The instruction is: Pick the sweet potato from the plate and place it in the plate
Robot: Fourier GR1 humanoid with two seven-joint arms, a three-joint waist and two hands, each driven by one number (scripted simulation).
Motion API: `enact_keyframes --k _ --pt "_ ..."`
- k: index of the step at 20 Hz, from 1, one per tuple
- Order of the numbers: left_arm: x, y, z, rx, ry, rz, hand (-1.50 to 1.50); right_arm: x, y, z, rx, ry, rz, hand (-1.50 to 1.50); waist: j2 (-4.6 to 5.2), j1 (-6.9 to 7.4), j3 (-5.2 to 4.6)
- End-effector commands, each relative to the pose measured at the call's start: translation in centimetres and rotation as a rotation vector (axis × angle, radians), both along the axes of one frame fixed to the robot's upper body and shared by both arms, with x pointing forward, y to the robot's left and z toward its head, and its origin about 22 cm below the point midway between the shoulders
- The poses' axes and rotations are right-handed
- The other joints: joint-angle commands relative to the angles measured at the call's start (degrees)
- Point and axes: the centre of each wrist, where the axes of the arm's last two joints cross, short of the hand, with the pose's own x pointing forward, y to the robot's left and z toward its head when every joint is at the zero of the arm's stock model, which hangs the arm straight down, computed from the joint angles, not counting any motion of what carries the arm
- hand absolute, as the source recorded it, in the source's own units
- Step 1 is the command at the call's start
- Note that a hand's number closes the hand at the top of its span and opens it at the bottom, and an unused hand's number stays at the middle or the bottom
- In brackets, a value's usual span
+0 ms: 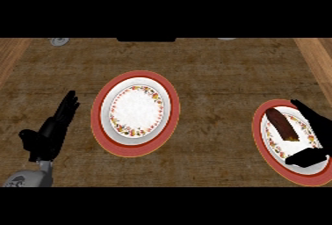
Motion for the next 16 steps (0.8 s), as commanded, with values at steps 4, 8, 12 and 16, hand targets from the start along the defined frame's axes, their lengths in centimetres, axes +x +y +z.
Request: enact_keyframes --k 4,8,12,16 --pt "-1.1 -0.6 -0.5 -0.010 0.017 0.006 0.00 2.3 1.4 -2.8 -0.032 0.036 -0.009 -1.50 0.01 0.13 0.02" --pt "-0.7 1.0 -1.6 0.001 0.000 0.005 0.00 1.6 1.4 -5.3 -0.078 0.045 -0.035 -1.50 0.03 -0.02 0.01" --pt "0.1 -1.2 -0.1 0.005 -0.018 0.004 0.00 3.8 0.3 -5.2 -0.081 0.050 -0.037 -1.50 0.05 0.12 0.02" --pt "-0.2 2.0 0.4 0.007 -0.017 0.019 0.00 3.6 -0.1 -4.7 -0.032 0.099 0.073 1.50 0.02 0.11 0.01"
